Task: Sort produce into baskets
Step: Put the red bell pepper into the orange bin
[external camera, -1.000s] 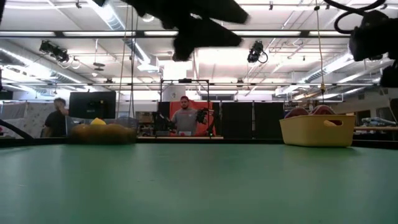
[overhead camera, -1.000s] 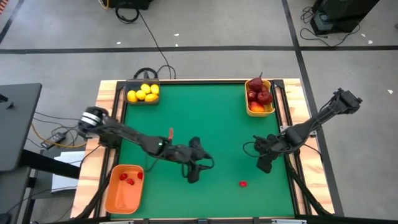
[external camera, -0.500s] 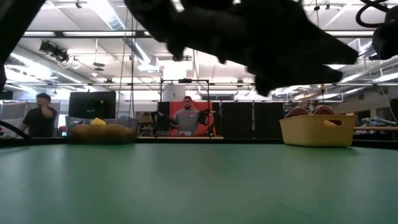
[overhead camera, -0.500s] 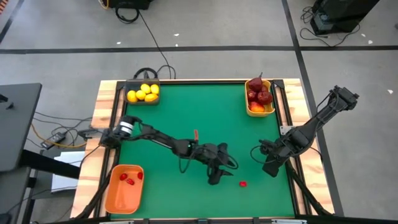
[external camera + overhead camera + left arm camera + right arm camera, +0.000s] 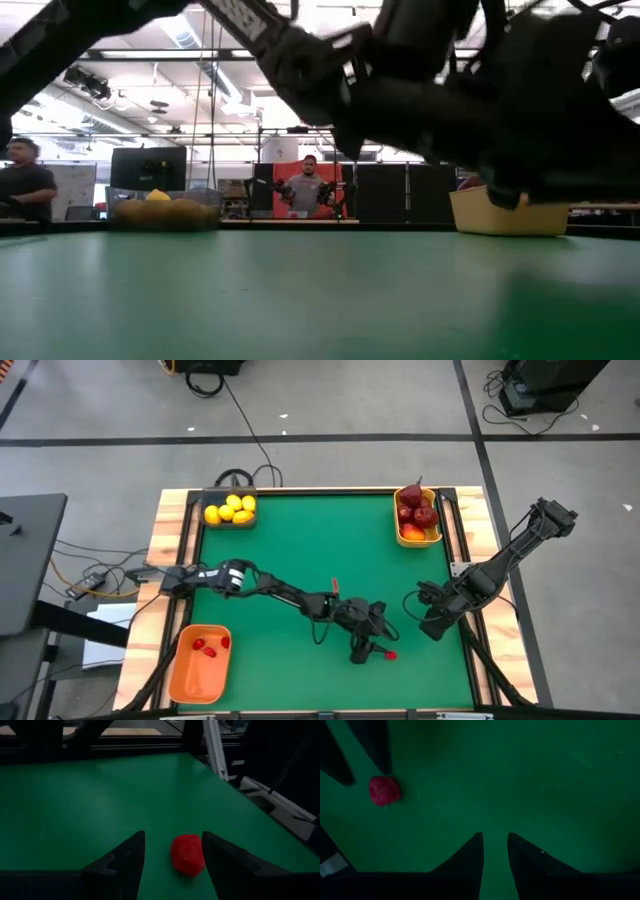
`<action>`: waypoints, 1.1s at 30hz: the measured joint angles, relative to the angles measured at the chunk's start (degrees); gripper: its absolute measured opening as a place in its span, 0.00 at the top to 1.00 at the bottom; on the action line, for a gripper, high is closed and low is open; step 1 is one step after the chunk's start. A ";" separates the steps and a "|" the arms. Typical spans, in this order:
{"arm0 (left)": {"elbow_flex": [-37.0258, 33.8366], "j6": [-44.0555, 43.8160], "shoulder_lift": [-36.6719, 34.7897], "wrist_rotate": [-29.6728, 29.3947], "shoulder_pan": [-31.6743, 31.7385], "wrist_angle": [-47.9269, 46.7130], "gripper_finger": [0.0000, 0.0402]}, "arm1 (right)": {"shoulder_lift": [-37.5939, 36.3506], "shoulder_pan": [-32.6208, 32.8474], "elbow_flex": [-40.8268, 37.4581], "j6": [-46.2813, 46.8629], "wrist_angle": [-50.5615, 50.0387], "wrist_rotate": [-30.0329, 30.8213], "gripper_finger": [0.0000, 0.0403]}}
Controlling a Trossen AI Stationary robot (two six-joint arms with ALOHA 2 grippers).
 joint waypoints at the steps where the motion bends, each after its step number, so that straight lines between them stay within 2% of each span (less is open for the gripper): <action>1: 0.45 -0.28 0.86 -0.02 0.03 0.72 0.50 | 0.02 0.00 0.00 0.31 0.10 0.25 0.75; 7: 2.82 -1.41 5.19 1.84 -1.13 2.68 0.50 | 0.02 0.41 0.00 2.35 0.09 -1.54 0.75; 13: 3.09 -0.85 5.23 1.27 -1.95 2.78 0.51 | 0.02 1.94 0.00 3.71 0.18 -1.90 0.75; 16: 3.07 -1.04 5.26 -1.04 -1.94 1.93 0.57 | 0.02 1.97 0.00 3.86 0.16 -1.67 0.75; 22: 3.07 -0.91 5.89 -1.26 -1.94 0.03 0.73 | 0.02 1.97 0.00 3.96 0.17 -1.67 0.75; 29: 3.17 -5.32 5.76 -2.92 -1.87 0.12 0.97 | 0.04 1.95 -0.02 5.80 0.39 -1.77 0.75; 31: 3.09 -5.51 5.76 -2.76 -1.89 0.89 0.97 | 0.02 1.95 -0.02 5.98 1.06 -2.17 0.75; 33: 3.09 -5.49 5.78 -3.29 -1.92 1.01 0.93 | 0.02 1.95 -0.02 6.80 1.38 -2.49 0.75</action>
